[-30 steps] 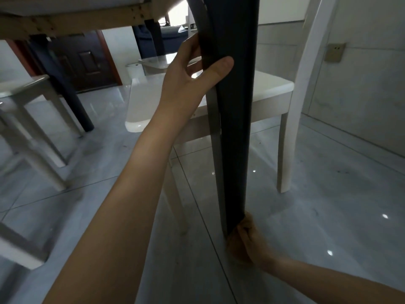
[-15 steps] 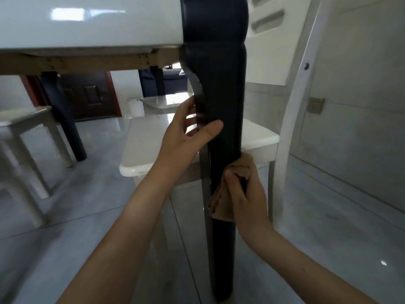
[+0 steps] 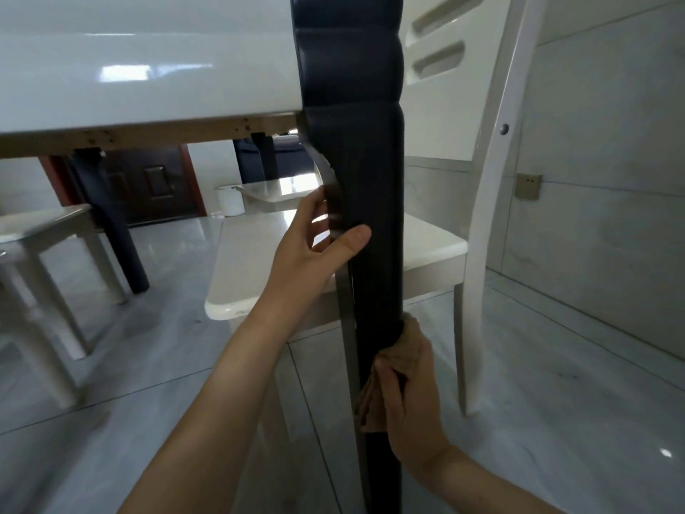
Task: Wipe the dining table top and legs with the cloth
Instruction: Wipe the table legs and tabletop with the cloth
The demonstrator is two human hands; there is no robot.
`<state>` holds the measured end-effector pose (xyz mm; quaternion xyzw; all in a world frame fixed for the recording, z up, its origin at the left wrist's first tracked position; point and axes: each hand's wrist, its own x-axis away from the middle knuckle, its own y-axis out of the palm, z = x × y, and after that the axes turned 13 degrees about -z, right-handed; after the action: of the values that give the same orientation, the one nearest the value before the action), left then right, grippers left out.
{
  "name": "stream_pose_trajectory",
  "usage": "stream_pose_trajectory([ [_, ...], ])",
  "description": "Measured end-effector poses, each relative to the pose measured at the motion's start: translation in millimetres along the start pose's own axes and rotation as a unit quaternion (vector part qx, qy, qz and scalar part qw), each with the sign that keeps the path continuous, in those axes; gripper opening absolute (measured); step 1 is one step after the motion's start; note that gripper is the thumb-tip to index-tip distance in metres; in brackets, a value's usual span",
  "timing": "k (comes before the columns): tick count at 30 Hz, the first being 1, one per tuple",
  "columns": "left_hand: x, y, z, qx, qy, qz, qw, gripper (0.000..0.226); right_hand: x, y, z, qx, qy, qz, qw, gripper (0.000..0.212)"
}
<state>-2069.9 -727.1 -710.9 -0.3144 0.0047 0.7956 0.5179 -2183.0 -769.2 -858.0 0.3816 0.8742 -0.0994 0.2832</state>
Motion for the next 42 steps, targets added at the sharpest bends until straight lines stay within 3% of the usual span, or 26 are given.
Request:
stream_pose_trajectory([
  [3, -1.0, -1.8, -0.5, -0.006, -0.008, -0.007, 1.0, 0.076, -35.6, -1.2, -30.1, 0.075, -0.092, 0.025, 0.993, 0.039],
  [8, -0.6, -3.8, -0.8, -0.017, -0.006, -0.013, 1.0, 0.077, -91.8, 11.3, -65.0, 0.085, -0.184, 0.069, 0.977, 0.016],
  [11, 0.3, -5.9, 0.2, -0.022, -0.007, -0.015, 1.0, 0.077, -88.3, 14.4, -47.2, 0.147, -0.203, 0.103, 0.963, 0.031],
  [17, 0.7, -4.1, 3.0, -0.01, -0.016, -0.01, 1.0, 0.076, -41.3, 6.1, 9.3, 0.223, -0.145, 0.071, 0.961, 0.052],
  [22, 3.0, -5.8, 3.5, 0.005, -0.019, -0.012, 1.0, 0.061, -63.1, -6.5, -32.5, 0.173, -0.121, 0.033, 0.977, 0.029],
  [24, 3.4, -6.5, 2.6, 0.011, -0.013, -0.009, 1.0, 0.059, -90.8, -5.5, -59.3, 0.16, -0.144, 0.044, 0.975, 0.015],
  [28, 2.5, -7.2, 3.5, 0.005, -0.013, -0.015, 1.0, 0.055, -110.2, 7.3, -70.6, 0.149, -0.179, 0.087, 0.969, 0.012],
  [33, 1.8, -8.4, 2.8, -0.013, -0.024, -0.015, 1.0, 0.06, -66.5, 12.7, -19.1, 0.193, -0.179, 0.09, 0.961, 0.045],
  [37, 3.3, -8.6, 5.9, -0.009, -0.031, -0.02, 0.999, 0.056, -17.4, 5.9, 13.1, 0.03, -0.043, 0.03, 0.998, 0.046],
  [39, 4.5, -9.4, 7.6, -0.009, -0.028, -0.023, 0.999, 0.055, -10.2, -2.4, 7.8, 0.047, 0.0, 0.01, 0.999, 0.031],
  [42, 5.3, -9.4, 8.5, -0.012, -0.023, -0.026, 0.999, 0.052, -35.5, -10.9, -18.8, 0.073, -0.04, 0.011, 0.996, 0.017],
])
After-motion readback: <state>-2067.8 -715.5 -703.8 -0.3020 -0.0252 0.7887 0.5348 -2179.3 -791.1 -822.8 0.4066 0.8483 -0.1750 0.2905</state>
